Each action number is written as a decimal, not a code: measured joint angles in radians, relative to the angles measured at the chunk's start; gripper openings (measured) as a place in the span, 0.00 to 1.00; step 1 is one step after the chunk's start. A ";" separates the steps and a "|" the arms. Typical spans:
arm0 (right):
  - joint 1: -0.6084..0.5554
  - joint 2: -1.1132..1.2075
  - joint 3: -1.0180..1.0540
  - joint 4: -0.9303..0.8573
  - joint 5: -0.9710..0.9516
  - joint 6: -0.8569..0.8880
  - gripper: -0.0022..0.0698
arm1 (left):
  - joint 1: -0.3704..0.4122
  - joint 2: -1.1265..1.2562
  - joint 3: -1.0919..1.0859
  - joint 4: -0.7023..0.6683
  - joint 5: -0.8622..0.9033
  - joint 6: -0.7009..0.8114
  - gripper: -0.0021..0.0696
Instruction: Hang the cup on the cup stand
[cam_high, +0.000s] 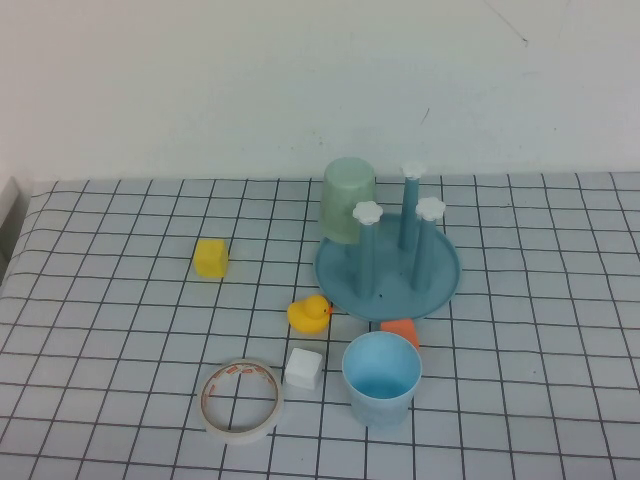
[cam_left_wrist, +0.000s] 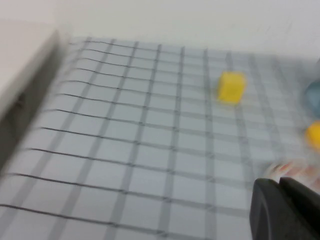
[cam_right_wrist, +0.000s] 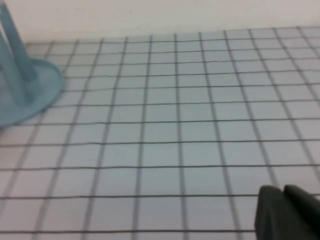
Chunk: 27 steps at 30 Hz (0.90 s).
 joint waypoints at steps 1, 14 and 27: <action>0.000 0.000 0.000 0.036 0.000 0.000 0.05 | 0.000 0.000 0.000 -0.063 -0.013 -0.022 0.03; 0.000 0.000 0.008 0.867 0.010 0.022 0.05 | 0.000 0.000 0.000 -0.663 -0.136 -0.142 0.03; 0.000 0.000 0.008 0.896 -0.002 -0.088 0.05 | 0.000 0.047 -0.134 -0.663 0.010 0.200 0.03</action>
